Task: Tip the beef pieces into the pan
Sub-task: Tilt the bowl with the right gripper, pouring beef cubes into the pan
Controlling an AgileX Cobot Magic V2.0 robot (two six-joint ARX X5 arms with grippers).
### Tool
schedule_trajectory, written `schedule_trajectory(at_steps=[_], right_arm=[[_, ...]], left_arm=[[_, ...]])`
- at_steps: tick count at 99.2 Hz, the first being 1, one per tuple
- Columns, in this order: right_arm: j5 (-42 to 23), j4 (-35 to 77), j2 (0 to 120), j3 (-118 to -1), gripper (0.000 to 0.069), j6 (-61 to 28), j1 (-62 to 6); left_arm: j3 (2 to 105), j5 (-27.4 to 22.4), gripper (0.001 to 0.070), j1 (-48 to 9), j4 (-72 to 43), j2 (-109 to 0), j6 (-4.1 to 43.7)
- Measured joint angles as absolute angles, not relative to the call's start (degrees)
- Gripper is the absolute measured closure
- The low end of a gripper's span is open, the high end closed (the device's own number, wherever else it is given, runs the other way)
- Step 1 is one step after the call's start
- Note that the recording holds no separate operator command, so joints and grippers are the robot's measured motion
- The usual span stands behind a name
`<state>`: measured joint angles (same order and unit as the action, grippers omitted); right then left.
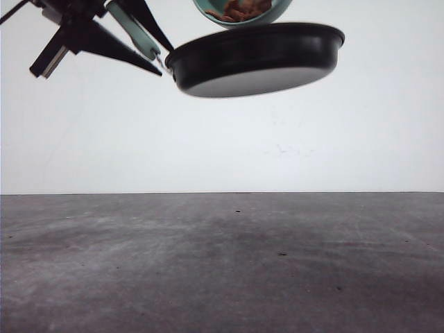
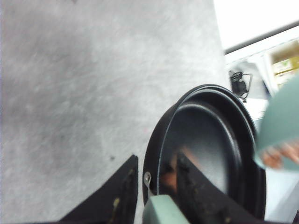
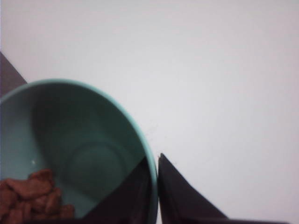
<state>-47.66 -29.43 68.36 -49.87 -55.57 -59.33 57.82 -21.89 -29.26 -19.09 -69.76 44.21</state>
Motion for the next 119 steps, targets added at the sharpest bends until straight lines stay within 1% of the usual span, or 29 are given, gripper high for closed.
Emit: schedule_trajectory(at_steps=[13, 31, 40, 50, 84, 119], right_arm=[[-42.8, -30.6, 68.4, -49.9, 0.0677, -59.1, -57.4], [-35.9, -34.2, 68.4, -49.9, 0.0677, -68.6, -56.6], [-34.4, -34.2, 68.4, -49.9, 0.0677, -71.7, -56.6], [-33.0, -34.4, 68.4, -49.9, 0.0677, -73.2, -55.9], [-30.0, -38.9, 68.4, -49.9, 0.0677, -73.6, -53.6], [-29.8, -39.0, 71.8, -49.9, 0.0677, -70.5, -52.5]], left_arm=[[57.9, -22.0, 0.0595, -29.2, -19.3, -69.8, 44.2], [57.9, -22.2, 0.0595, -28.3, -19.5, -70.6, 44.2], [57.9, -22.2, 0.0595, -27.6, -19.5, -70.8, 44.2], [57.9, -22.2, 0.0595, -26.9, -19.5, -70.9, 44.2], [57.9, -22.3, 0.0595, -25.2, -19.5, -71.7, 44.2], [57.9, -22.3, 0.0595, -25.3, -19.4, -72.5, 44.2]])
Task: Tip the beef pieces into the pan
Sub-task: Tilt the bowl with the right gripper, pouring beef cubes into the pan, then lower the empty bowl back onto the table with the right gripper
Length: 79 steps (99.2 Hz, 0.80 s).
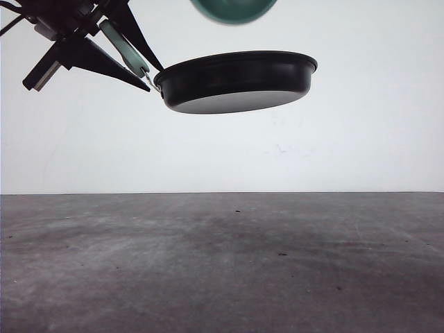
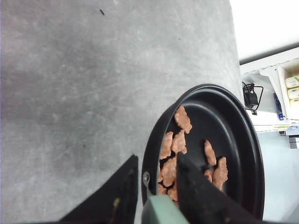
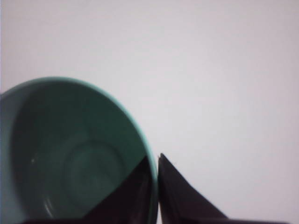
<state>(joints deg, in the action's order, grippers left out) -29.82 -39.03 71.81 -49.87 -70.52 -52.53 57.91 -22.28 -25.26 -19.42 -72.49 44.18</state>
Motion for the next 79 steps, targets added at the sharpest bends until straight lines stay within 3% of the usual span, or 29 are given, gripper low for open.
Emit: schedule_trajectory(at_steps=[9, 17, 24, 38, 56, 67, 79], right_arm=[[-33.4, -38.6, 72.1, -49.9, 0.0677, -63.5, -52.5], [-39.2, -36.6, 71.4, -49.9, 0.0676, -53.1, -52.5], [-39.8, -30.9, 69.5, -49.9, 0.0675, -42.8, -52.4], [-30.1, -14.9, 63.5, -52.1, 0.0675, -20.0, -49.1], [-14.6, 1.0, 57.8, -59.3, 0.0675, 7.6, -40.0], [-12.4, 9.3, 55.8, -59.6, 0.0675, 17.0, -33.5], [-11.6, 22.0, 55.4, -59.6, 0.0675, 20.7, -25.7]], left_arm=[[57.9, -22.3, 0.0595, -25.2, -19.4, -72.5, 44.1], [57.9, -22.3, 0.0595, -25.2, -19.4, -72.5, 43.6], [57.9, -22.3, 0.0595, -25.3, -19.5, -72.5, 43.0], [57.9, -22.3, 0.0596, -25.2, -19.4, -72.5, 42.6], [57.9, -22.2, 0.0596, -25.2, -19.4, -72.5, 41.3], [57.9, -22.3, 0.0596, -25.2, -19.0, -72.5, 40.2], [57.9, -22.2, 0.0596, -25.2, -19.0, -72.5, 39.1]])
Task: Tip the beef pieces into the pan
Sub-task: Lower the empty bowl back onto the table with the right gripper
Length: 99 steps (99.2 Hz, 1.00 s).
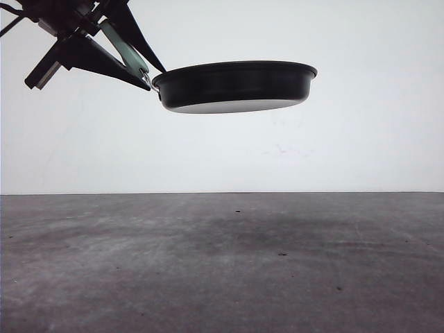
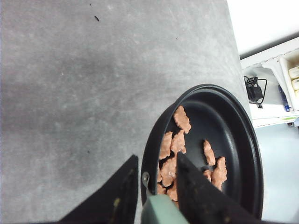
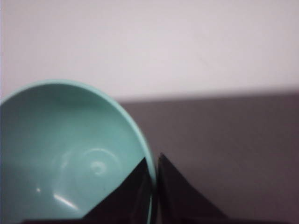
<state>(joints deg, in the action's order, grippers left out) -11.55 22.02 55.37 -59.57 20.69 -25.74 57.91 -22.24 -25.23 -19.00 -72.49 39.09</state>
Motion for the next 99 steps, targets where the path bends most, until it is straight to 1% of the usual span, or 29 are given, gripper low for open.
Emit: schedule_trajectory(at_steps=[6, 15, 27, 41, 58, 67, 80, 99], right_arm=[[-9.7, 29.1, 55.6, -59.1, 0.0675, 21.3, -21.3], [-4.2, 35.4, 56.0, -56.1, 0.0675, 21.4, -14.5], [2.3, 36.3, 56.6, -48.6, 0.0675, 21.5, -6.3], [5.9, 36.2, 57.1, -39.8, 0.0675, 21.9, -1.1], [6.4, 35.5, 57.1, -33.4, 0.0675, 21.9, 0.4], [6.6, 34.3, 57.1, -33.3, 0.0675, 21.9, 0.4], [9.2, 32.4, 57.1, -33.3, 0.0675, 21.8, 0.4], [9.3, 31.9, 57.1, -33.3, 0.0675, 21.8, 0.4]], left_arm=[[57.9, -22.2, 0.0596, -25.2, -19.0, -72.5, 38.4], [57.9, -22.3, 0.0596, -25.3, -18.7, -72.5, 38.1], [57.9, -22.3, 0.0596, -25.3, -17.3, -72.5, 37.9], [57.9, -22.2, 0.0596, -25.7, -17.2, -72.6, 37.9], [57.9, -22.3, 0.0597, -26.2, -16.9, -72.6, 37.9], [57.9, -22.3, 0.0597, -26.4, -17.0, -72.6, 37.9], [57.9, -22.3, 0.0597, -26.7, -17.0, -72.6, 37.8], [57.9, -22.3, 0.0597, -26.7, -17.0, -72.6, 37.8]])
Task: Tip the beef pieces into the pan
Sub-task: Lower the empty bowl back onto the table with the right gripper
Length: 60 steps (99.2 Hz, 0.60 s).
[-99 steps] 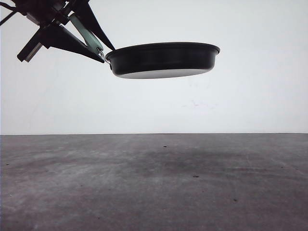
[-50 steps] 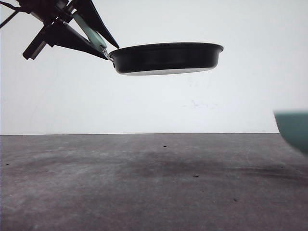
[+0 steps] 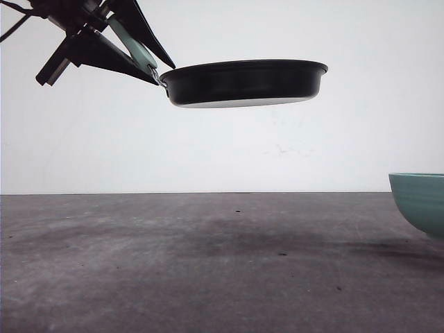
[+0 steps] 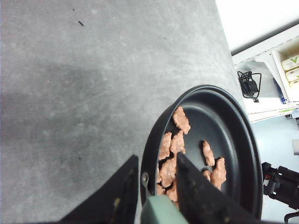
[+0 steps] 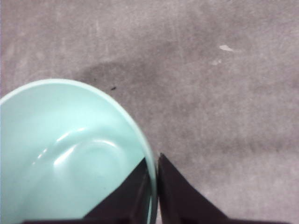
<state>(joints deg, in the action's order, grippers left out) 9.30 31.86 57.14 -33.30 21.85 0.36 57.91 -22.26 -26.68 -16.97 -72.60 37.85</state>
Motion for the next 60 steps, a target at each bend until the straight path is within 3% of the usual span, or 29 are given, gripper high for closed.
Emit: schedule_trajectory(at_steps=[22, 28, 41, 49, 60], right_arm=[[11.2, 29.3, 57.1, -33.3, 0.0657, 21.8, 0.4], [12.1, 28.4, 57.1, -33.3, 0.058, 21.8, 0.3], [12.9, 27.1, 57.1, -33.3, 0.0334, 21.8, 0.3], [12.9, 26.7, 57.1, -33.3, 0.0281, 21.7, 0.3], [13.0, 26.8, 56.4, -33.5, 0.0264, 21.7, 0.3]], left_arm=[[57.9, -22.0, 0.0597, -26.7, -17.0, -72.6, 37.6], [57.9, -21.9, 0.0597, -26.7, -17.0, -72.6, 37.5], [57.9, -21.2, 0.0597, -26.7, -17.0, -72.7, 37.5], [57.9, -21.1, 0.0597, -26.7, -17.0, -73.0, 37.0], [57.9, -21.1, 0.0597, -26.7, -18.1, -73.8, 36.8]])
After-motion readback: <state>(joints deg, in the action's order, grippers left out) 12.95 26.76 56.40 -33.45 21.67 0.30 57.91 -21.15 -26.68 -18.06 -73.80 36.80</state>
